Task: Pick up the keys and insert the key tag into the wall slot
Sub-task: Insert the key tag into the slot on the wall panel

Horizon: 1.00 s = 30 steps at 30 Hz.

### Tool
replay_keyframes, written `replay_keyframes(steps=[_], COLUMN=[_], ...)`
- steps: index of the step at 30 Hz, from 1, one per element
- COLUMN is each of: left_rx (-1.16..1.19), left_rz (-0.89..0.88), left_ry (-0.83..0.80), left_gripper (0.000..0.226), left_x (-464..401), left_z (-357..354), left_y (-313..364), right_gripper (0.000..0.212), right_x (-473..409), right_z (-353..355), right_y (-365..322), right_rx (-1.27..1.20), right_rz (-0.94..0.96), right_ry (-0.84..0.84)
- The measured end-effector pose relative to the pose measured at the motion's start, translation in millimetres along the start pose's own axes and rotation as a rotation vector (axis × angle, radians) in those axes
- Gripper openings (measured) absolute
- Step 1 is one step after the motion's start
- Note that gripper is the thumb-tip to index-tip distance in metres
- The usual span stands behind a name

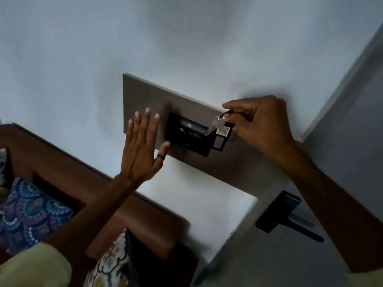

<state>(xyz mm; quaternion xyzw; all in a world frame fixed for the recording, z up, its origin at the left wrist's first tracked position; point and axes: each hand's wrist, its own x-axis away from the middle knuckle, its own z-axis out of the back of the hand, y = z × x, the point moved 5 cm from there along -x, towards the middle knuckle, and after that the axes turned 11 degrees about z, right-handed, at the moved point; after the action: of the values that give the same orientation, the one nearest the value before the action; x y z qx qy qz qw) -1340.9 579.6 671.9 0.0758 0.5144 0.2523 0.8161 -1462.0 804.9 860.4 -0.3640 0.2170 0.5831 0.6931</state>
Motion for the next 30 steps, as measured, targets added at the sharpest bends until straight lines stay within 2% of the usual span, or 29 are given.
replay_keyframes(steps=[5,9,14,18,26,30], left_rx=[0.024,-0.018,-0.009,-0.001,-0.006,-0.011], left_rz=[-0.032,-0.143,-0.152,-0.155,-0.174,-0.17], left_ry=[-0.004,0.044,0.074,0.081,0.064,0.053], left_gripper=[0.071,0.065,0.064,0.064,0.065,0.066], left_x=[-20.3,-50.4,-73.0,-70.9,-72.4,-73.6], left_z=[-43.0,-62.4,-77.9,-82.0,-78.7,-78.6], left_y=[-42.2,-53.9,-58.8,-58.4,-61.9,-59.1], right_gripper=[0.013,0.014,0.015,0.022,0.018,0.014], right_x=[-22.2,-32.2,-35.3,-40.3,-42.7,-29.3], right_z=[-39.7,-59.7,-75.4,-81.0,-82.4,-91.6], right_y=[26.2,35.8,41.5,43.4,47.8,49.8], right_rx=[-0.06,-0.047,0.009,-0.022,-0.098,-0.065], right_rz=[-0.074,-0.077,-0.053,-0.09,-0.08,-0.052], right_ry=[0.058,0.08,0.073,0.033,0.006,0.075])
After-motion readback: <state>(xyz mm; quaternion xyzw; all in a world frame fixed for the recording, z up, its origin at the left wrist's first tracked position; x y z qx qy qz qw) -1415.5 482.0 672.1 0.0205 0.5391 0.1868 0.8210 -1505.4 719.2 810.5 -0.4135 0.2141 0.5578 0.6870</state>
